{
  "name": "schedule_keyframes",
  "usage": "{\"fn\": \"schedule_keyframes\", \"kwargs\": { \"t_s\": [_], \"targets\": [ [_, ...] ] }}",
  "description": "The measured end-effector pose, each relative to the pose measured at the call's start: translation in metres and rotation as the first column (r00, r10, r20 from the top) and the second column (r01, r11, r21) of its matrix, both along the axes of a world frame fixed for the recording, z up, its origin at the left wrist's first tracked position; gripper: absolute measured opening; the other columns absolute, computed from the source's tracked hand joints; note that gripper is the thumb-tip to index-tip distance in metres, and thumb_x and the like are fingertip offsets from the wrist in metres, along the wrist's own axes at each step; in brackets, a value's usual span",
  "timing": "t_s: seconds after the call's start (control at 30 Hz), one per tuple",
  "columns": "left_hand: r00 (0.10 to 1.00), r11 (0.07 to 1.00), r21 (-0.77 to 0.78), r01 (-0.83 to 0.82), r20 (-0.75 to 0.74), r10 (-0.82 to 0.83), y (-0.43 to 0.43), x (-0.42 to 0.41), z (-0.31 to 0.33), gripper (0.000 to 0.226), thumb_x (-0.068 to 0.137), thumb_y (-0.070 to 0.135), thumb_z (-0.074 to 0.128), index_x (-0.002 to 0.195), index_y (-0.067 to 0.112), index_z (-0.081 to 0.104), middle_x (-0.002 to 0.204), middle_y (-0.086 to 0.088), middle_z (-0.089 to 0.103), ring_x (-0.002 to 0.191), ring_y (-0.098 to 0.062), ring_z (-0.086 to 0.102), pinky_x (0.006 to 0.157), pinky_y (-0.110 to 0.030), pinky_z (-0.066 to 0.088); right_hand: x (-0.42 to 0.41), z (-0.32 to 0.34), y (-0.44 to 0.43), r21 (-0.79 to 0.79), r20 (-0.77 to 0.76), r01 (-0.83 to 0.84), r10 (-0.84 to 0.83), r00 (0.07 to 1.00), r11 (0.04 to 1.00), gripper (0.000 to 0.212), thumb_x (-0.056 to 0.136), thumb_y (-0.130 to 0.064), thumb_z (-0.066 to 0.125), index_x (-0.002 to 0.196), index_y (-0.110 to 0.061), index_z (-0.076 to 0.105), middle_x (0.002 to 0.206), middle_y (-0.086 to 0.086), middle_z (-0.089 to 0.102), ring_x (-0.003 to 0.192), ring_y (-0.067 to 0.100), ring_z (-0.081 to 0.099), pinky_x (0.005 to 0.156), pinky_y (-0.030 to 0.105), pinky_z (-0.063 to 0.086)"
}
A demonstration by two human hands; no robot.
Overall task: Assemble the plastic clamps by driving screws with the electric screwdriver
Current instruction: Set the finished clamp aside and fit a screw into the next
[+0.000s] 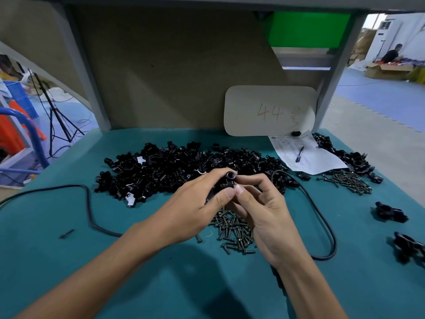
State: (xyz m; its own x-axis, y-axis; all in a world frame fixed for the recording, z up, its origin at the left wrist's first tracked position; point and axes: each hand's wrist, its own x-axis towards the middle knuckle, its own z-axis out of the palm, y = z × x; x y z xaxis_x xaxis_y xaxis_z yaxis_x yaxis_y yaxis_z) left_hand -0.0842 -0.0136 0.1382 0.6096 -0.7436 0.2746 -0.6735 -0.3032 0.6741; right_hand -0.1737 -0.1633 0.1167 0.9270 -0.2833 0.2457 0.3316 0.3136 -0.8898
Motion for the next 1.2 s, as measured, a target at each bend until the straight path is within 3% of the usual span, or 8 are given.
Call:
{"fn": "schedule_keyframes", "kwargs": {
  "t_s": [0.37,0.83,0.9,1.03,1.1,1.13,1.2],
  "targets": [
    [1.000,1.000,0.015,0.001,-0.017,0.000,-0.001,0.000,-0.002,0.053,0.099,0.061,0.038,0.147,0.039,0.039,0.140,0.019,0.054,0.129,0.002,0.050,0.107,-0.033,0.045,-0.002,0.002,-0.001,-0.017,0.004,-0.004,0.004,1.000,1.000,0.014,0.089,-0.017,0.067,0.096,-0.026,0.075,0.098,0.000,0.076,0.093,0.010,0.072,0.079,0.020,0.057],
    [0.998,0.999,-0.016,0.042,-0.055,-0.043,-0.002,0.003,-0.007,0.046,0.099,0.067,0.036,0.139,0.044,0.040,0.122,0.019,0.062,0.115,0.000,0.059,0.095,-0.034,0.051,-0.001,-0.001,-0.004,-0.072,-0.017,0.008,-0.009,1.000,0.997,0.012,0.086,-0.024,0.070,0.093,-0.032,0.075,0.091,-0.005,0.074,0.091,0.008,0.069,0.080,0.021,0.056],
    [0.998,0.999,-0.017,0.039,-0.058,-0.040,-0.002,0.004,-0.010,0.043,0.099,0.065,0.036,0.137,0.045,0.041,0.117,0.020,0.064,0.111,0.001,0.060,0.091,-0.030,0.051,0.001,-0.003,-0.003,-0.071,-0.017,0.004,-0.005,1.000,0.997,0.012,0.087,-0.024,0.070,0.095,-0.031,0.075,0.091,-0.005,0.073,0.092,0.009,0.069,0.081,0.022,0.056],
    [0.999,1.000,-0.008,-0.018,-0.034,0.018,0.000,0.011,-0.013,0.041,0.100,0.060,0.037,0.136,0.041,0.042,0.098,0.035,0.060,0.094,0.015,0.057,0.073,-0.004,0.039,0.012,-0.012,-0.010,-0.075,-0.039,-0.032,0.030,0.999,0.997,0.015,0.094,-0.022,0.069,0.106,-0.029,0.076,0.102,-0.003,0.075,0.101,0.014,0.071,0.085,0.026,0.058],
    [0.998,0.998,-0.001,-0.060,-0.015,0.060,0.002,0.017,-0.014,0.047,0.099,0.062,0.034,0.138,0.038,0.041,0.088,0.030,0.059,0.082,0.019,0.054,0.066,-0.003,0.038,0.021,-0.021,-0.020,-0.288,-0.111,0.061,-0.096,0.989,0.956,0.018,0.101,-0.018,0.063,0.109,-0.029,0.074,0.106,-0.004,0.075,0.102,0.015,0.070,0.083,0.027,0.059],
    [0.997,0.997,0.002,-0.082,-0.013,0.082,0.003,0.019,-0.016,0.050,0.098,0.064,0.033,0.139,0.037,0.040,0.082,0.023,0.057,0.077,0.020,0.052,0.063,-0.004,0.038,0.026,-0.028,-0.026,-0.498,-0.153,0.110,-0.211,0.965,0.860,0.017,0.102,-0.019,0.062,0.109,-0.030,0.073,0.103,-0.007,0.074,0.098,0.013,0.069,0.080,0.027,0.058],
    [0.993,0.993,0.010,-0.113,-0.018,0.114,0.006,0.024,-0.020,0.052,0.097,0.065,0.032,0.141,0.037,0.038,0.082,0.020,0.058,0.074,0.020,0.051,0.061,-0.006,0.037,0.030,-0.047,-0.032,-0.806,-0.219,0.023,-0.334,0.917,0.591,0.008,0.101,-0.024,0.064,0.105,-0.029,0.069,0.093,-0.012,0.070,0.088,0.008,0.065,0.075,0.026,0.054]
  ]
}}
